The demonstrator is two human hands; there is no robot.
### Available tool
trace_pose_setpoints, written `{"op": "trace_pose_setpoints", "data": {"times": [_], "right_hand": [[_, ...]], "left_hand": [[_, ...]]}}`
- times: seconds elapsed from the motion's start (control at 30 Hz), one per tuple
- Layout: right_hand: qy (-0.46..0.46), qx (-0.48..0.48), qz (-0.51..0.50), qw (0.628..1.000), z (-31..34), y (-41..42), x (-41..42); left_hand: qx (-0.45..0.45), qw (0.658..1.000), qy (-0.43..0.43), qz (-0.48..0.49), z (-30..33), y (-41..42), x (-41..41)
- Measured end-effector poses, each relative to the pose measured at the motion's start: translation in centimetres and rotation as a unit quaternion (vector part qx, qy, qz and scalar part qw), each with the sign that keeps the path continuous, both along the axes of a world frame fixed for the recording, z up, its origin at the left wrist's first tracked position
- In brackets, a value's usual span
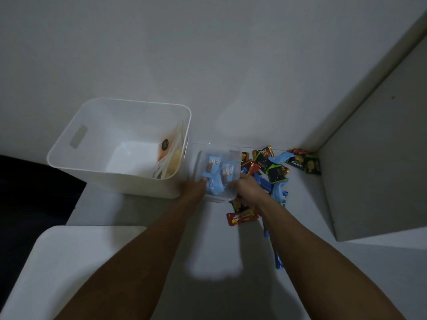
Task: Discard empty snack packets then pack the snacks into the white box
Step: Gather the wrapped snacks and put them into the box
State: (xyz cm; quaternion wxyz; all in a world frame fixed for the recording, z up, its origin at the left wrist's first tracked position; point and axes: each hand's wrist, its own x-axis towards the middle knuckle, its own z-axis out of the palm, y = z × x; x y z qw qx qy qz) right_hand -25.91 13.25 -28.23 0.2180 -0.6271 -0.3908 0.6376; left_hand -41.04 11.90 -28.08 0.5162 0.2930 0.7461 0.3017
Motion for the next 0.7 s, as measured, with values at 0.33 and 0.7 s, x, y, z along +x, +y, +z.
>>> {"op": "trace_pose_setpoints", "data": {"times": [0.33, 0.7], "right_hand": [[-0.051, 0.035, -0.013, 0.998, 8.8, 0.7, 3.8], [-0.016, 0.133, 0.029, 0.991, 20.0, 2.9, -1.4]], "left_hand": [[0.065, 0.997, -0.024, -0.045, 6.4, 0.5, 0.7], [0.136, 0.988, -0.063, -0.019, 18.6, 1.4, -5.8]]}}
